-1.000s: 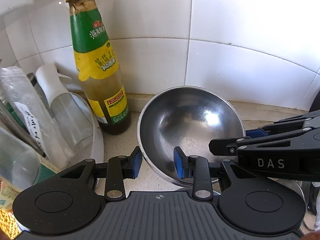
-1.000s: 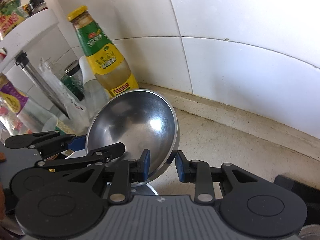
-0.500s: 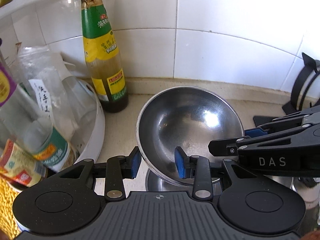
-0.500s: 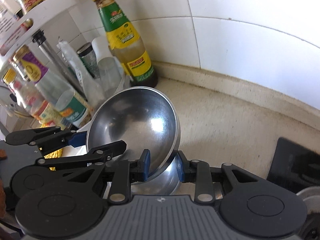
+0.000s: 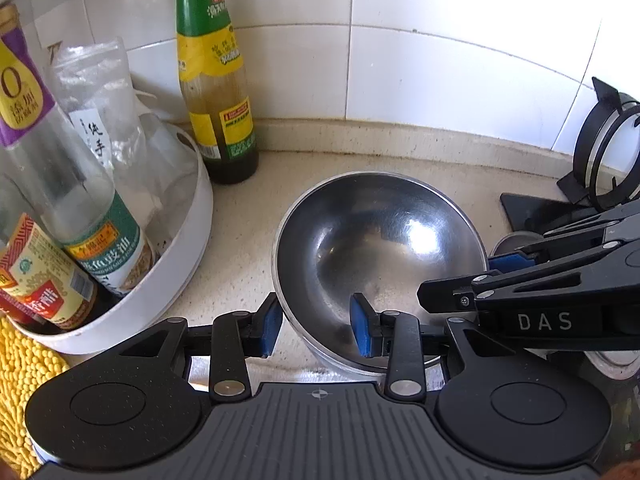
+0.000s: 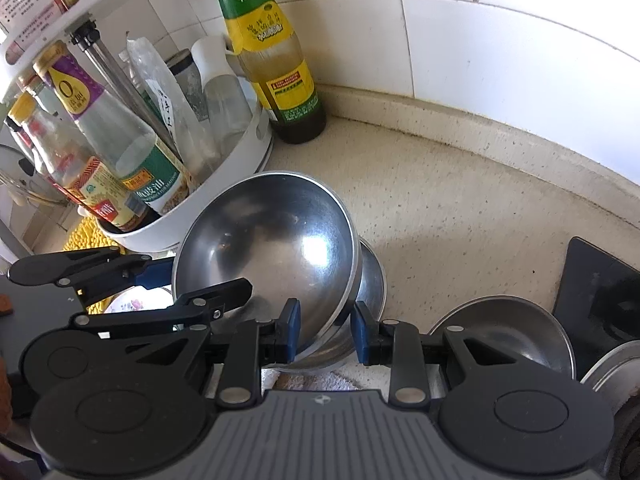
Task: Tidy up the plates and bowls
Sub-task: 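Lift the nested steel bowls off the counter with both grippers, then carry the nested bowls to the steel bowl by the stove and lower them in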
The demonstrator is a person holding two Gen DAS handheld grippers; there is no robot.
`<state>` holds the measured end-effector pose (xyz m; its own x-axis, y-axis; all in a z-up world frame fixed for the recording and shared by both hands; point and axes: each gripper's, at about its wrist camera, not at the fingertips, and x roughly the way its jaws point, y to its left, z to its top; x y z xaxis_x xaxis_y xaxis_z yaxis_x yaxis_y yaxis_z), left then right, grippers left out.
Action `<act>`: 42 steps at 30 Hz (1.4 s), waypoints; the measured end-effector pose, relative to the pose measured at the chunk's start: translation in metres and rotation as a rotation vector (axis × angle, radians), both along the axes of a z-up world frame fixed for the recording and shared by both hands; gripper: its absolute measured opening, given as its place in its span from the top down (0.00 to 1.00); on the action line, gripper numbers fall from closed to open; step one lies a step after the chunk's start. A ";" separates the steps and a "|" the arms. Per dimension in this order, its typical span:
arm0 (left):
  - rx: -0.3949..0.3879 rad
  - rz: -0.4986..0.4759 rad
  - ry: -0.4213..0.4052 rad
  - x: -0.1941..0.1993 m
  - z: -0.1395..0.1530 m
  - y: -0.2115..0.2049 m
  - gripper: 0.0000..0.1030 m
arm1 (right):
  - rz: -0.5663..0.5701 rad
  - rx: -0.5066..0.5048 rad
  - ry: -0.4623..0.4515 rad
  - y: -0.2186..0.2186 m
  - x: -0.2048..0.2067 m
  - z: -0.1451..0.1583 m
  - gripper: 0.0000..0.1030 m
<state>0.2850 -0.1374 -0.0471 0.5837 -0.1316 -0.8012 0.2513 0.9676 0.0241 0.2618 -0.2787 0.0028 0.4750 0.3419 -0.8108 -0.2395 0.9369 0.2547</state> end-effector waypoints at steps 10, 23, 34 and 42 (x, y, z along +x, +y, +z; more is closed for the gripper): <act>0.001 0.002 0.015 0.005 -0.010 0.007 0.42 | -0.014 -0.010 -0.011 -0.014 -0.001 0.001 0.60; -0.092 -0.133 0.015 -0.032 0.009 -0.018 0.34 | -0.148 0.000 -0.039 -0.077 -0.035 0.019 0.56; -0.190 -0.250 0.121 -0.041 0.002 -0.060 0.37 | -0.230 0.003 -0.013 -0.118 -0.041 0.006 0.56; -0.192 -0.262 0.171 -0.031 -0.015 -0.082 0.36 | -0.241 0.019 0.023 -0.134 -0.032 -0.010 0.55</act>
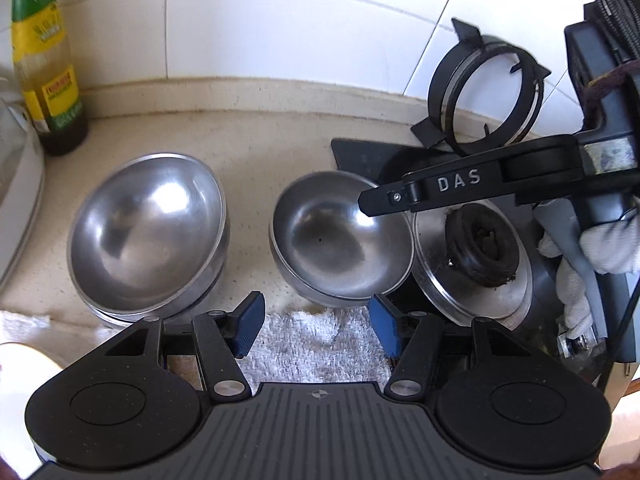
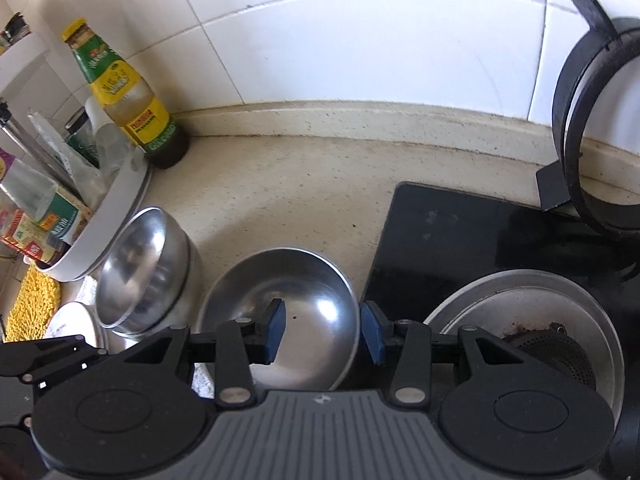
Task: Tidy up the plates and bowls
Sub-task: 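Carry the nested bowls to the steel bowl by the stove and lower them in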
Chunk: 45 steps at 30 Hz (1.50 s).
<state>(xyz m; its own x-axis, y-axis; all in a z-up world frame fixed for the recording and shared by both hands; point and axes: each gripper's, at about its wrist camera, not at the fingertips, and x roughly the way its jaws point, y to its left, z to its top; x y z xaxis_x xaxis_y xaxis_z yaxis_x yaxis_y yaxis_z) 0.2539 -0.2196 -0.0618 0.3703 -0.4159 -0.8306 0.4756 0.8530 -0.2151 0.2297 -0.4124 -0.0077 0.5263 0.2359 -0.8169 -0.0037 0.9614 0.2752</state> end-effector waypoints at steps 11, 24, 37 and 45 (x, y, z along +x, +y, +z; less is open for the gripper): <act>0.013 0.042 0.037 0.023 -0.019 -0.017 0.36 | 0.040 0.004 0.058 0.000 0.013 -0.021 0.55; 0.074 0.017 -0.025 0.028 -0.025 -0.030 0.41 | 0.065 0.034 0.068 0.001 0.010 -0.034 0.53; 0.061 0.007 -0.076 0.020 -0.009 -0.030 0.38 | 0.057 0.033 0.018 0.004 -0.001 -0.011 0.53; 0.046 0.011 -0.110 0.016 0.006 -0.028 0.37 | 0.057 0.045 -0.014 0.008 -0.003 0.005 0.53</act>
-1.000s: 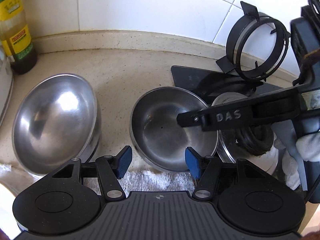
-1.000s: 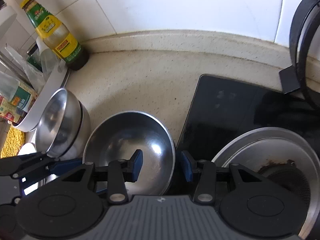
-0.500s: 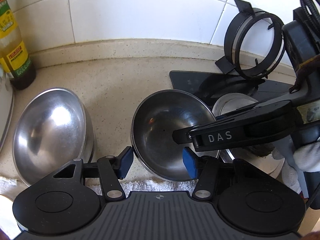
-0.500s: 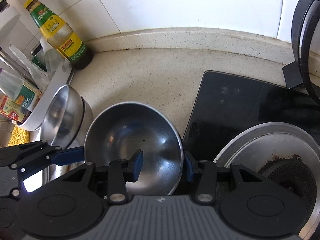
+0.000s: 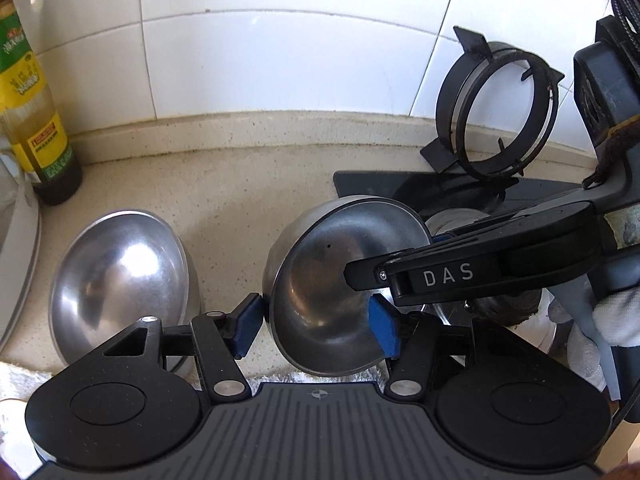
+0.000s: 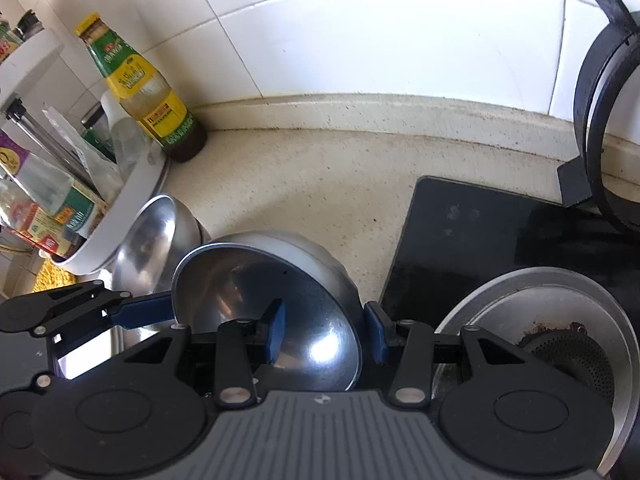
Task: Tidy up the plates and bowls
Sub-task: 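Carry the nested bowls to the steel bowl by the stove and lower them in, then grip the rim of the three nested steel bowls with both grippers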
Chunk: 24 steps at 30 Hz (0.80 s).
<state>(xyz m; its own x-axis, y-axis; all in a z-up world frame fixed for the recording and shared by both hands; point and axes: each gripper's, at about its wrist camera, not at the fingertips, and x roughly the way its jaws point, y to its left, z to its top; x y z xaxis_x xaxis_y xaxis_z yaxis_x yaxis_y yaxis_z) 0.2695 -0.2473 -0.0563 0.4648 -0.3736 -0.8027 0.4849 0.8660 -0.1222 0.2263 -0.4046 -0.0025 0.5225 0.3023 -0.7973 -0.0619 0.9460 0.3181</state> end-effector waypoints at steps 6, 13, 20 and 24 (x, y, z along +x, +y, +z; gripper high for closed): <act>-0.014 0.011 -0.030 -0.001 0.013 0.008 0.36 | 0.020 0.000 -0.029 0.011 0.000 0.014 0.53; -0.031 0.048 -0.066 -0.002 0.026 0.026 0.35 | 0.060 -0.001 -0.068 0.032 0.005 0.033 0.53; -0.047 0.086 -0.104 -0.004 0.041 0.048 0.35 | 0.117 0.006 -0.102 0.063 0.014 0.050 0.53; -0.054 0.092 -0.121 -0.004 0.047 0.058 0.37 | 0.136 0.018 -0.086 0.080 0.030 0.043 0.55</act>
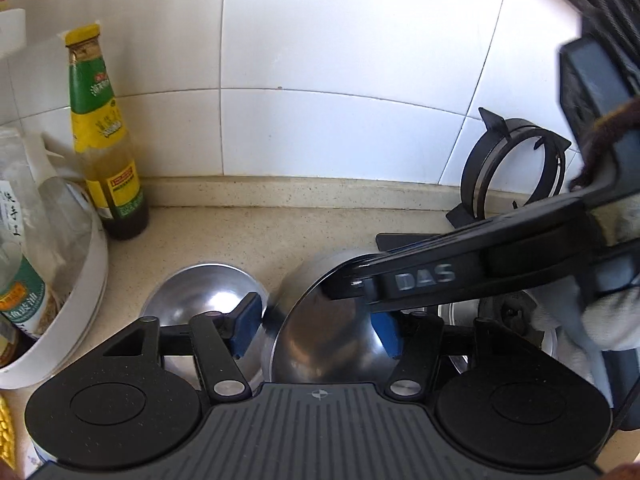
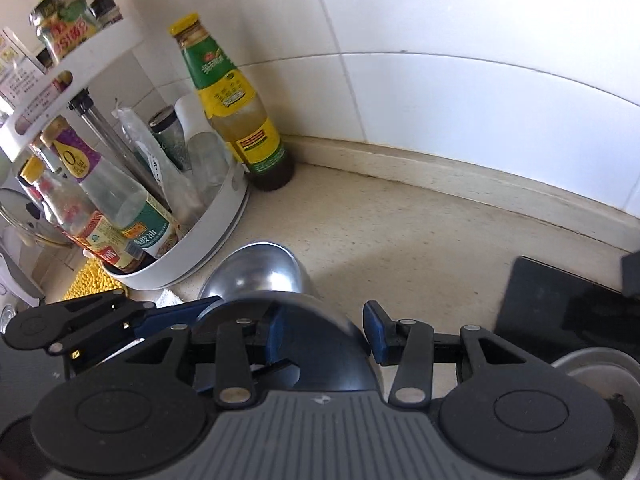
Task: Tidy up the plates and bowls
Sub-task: 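Grip the rim of the three nested steel bowls with both grippers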
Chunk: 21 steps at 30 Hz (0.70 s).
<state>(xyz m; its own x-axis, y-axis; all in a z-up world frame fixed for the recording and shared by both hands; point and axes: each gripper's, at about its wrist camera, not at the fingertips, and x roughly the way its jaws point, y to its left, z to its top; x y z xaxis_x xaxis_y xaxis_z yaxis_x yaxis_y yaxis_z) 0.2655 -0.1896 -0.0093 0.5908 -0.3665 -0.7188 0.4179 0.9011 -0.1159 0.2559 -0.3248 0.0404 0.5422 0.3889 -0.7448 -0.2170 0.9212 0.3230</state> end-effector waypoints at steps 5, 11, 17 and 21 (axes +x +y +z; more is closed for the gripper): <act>0.013 0.053 0.028 0.020 -0.006 0.011 0.41 | -0.025 0.027 0.022 -0.001 0.018 -0.014 0.56; -0.032 0.052 0.080 0.030 -0.009 0.023 0.41 | -0.039 0.036 0.060 -0.016 0.021 -0.029 0.56; 0.015 0.029 0.110 0.038 -0.024 0.013 0.41 | -0.041 0.087 0.070 -0.019 0.026 -0.038 0.56; 0.032 -0.005 0.137 0.039 -0.029 0.014 0.40 | -0.054 0.125 0.090 -0.028 0.023 -0.043 0.56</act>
<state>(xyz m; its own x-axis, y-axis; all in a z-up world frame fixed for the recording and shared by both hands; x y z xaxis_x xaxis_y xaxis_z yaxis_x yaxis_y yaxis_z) 0.3041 -0.1758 -0.0384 0.4847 -0.3450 -0.8037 0.4050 0.9030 -0.1434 0.2790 -0.3531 -0.0030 0.4978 0.4538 -0.7391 -0.1332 0.8821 0.4518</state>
